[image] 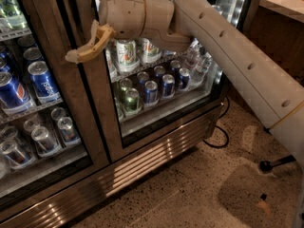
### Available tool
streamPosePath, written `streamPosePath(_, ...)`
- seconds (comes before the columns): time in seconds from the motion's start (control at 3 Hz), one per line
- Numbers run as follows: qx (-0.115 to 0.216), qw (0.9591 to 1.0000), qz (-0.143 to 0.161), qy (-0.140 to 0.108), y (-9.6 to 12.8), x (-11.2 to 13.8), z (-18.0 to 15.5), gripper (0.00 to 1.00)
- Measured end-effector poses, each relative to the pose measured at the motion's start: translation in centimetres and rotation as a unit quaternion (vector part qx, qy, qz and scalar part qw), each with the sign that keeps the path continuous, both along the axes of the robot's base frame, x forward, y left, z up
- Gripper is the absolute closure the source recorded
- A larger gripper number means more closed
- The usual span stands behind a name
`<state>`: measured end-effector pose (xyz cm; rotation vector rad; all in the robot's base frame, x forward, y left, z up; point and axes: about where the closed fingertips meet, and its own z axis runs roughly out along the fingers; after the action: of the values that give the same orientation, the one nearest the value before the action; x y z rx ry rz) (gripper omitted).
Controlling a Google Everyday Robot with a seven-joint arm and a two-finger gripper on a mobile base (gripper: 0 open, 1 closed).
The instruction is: Open right fridge door
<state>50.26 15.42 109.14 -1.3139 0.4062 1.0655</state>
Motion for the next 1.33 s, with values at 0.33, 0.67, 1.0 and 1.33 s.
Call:
streamPosePath(0.33,0.006,1.0000,-0.004,-0.004,-0.02,-0.16,0.37,0.00)
streamPosePath(0.67,0.005,1.0000,-0.006,-0.003,0.04,-0.05,0.21,0.00)
streamPosePath(1.0,0.004,1.0000,-0.006,-0.003,-0.02,-0.12,0.30,0.00)
streamPosePath(1.33,0.004,1.0000,-0.007,-0.004,-0.03,-0.10,0.22,0.00)
